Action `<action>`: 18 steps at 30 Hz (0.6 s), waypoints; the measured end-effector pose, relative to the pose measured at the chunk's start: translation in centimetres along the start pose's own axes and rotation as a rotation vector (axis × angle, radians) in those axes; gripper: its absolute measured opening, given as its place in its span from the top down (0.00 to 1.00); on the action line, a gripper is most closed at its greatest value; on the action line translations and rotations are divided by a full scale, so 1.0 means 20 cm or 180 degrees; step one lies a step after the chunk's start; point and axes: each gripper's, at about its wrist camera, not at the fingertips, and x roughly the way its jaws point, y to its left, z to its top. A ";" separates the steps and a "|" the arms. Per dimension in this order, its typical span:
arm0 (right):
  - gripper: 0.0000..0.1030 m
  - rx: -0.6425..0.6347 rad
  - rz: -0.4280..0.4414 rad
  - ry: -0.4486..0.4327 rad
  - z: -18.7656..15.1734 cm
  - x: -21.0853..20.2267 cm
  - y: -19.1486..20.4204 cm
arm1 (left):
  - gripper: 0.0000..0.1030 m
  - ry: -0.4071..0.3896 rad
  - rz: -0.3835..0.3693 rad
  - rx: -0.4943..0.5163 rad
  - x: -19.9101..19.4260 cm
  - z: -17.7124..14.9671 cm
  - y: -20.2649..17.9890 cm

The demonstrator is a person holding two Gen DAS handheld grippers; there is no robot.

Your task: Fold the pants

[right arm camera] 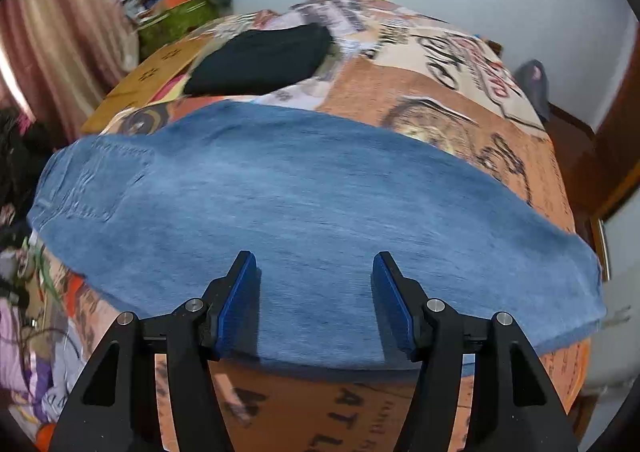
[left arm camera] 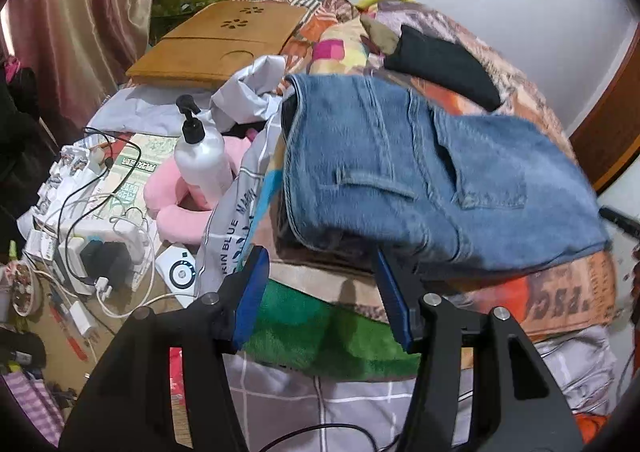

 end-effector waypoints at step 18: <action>0.34 0.0166 -0.0005 0.0023 -0.08 0.07 -0.09 | 0.52 -0.0029 0.0719 0.0092 0.14 0.08 -0.01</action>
